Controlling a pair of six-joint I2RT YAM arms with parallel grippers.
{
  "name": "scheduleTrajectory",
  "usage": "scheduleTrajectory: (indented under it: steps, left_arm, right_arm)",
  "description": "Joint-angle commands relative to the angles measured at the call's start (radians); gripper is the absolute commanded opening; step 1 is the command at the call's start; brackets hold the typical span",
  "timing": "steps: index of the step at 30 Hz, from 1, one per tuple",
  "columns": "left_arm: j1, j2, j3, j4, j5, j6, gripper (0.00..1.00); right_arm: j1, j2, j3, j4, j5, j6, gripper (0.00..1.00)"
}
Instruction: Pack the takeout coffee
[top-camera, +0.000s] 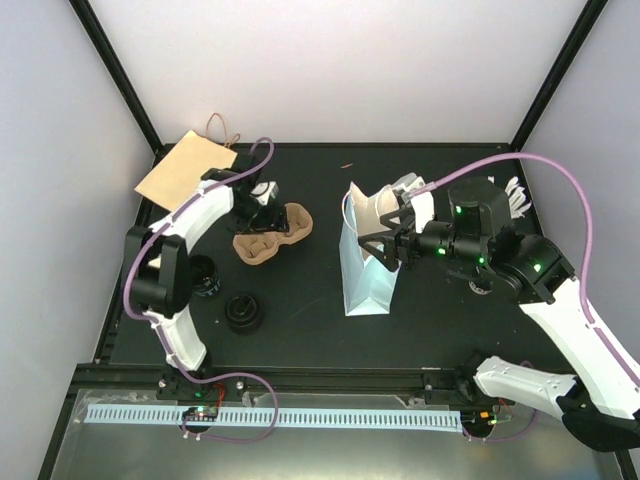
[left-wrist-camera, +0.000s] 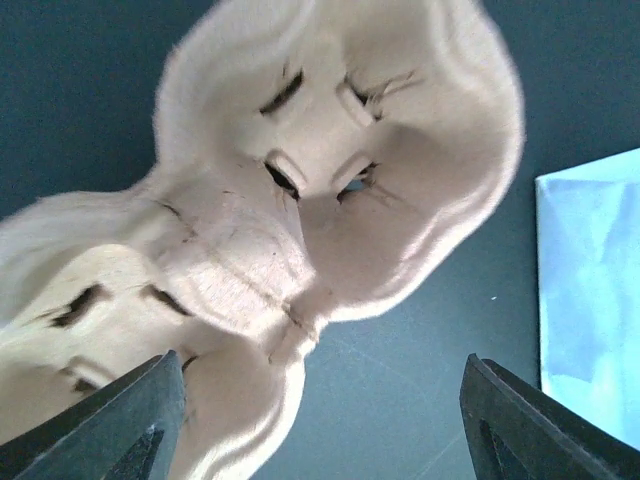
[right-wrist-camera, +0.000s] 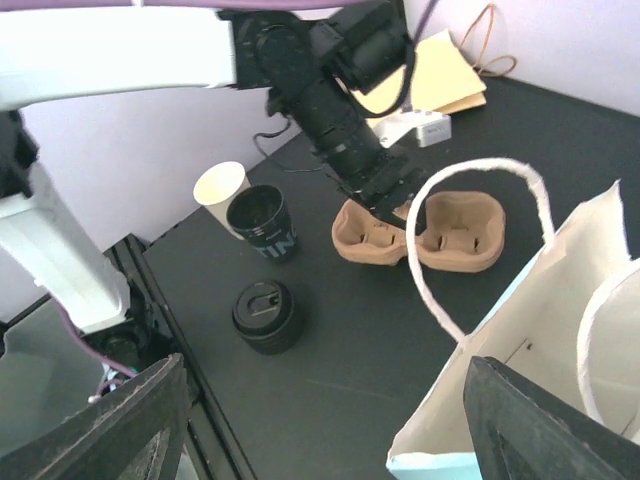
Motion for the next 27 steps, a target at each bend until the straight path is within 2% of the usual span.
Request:
scheduleTrajectory:
  steps: [1, 5, 7, 10, 18, 27]
  left_arm:
    - [-0.029, -0.131, 0.019, 0.022, -0.103, 0.059, 0.78]
    - [-0.103, -0.119, 0.055, 0.025, -0.16, 0.13, 0.76]
    - [-0.147, -0.077, 0.106, 0.007, -0.157, 0.169, 0.67]
    - [-0.189, 0.01, 0.193, -0.028, -0.178, 0.189, 0.63]
    - [-0.218, 0.201, 0.359, -0.07, -0.189, 0.195, 0.61]
    - [-0.236, 0.287, 0.427, -0.089, -0.178, 0.16, 0.59]
  right_arm:
    - [0.012, -0.023, 0.01, 0.076, 0.045, -0.002, 0.77]
    - [0.011, -0.075, -0.04, 0.124, 0.072, -0.002, 0.77]
    - [0.012, -0.096, -0.058, 0.132, 0.086, -0.001, 0.77]
    - [0.012, -0.122, -0.074, 0.131, 0.096, 0.003, 0.78]
    - [0.011, -0.175, -0.093, 0.104, 0.127, 0.006, 0.78]
    - [0.01, -0.18, -0.102, 0.098, 0.142, 0.009, 0.79]
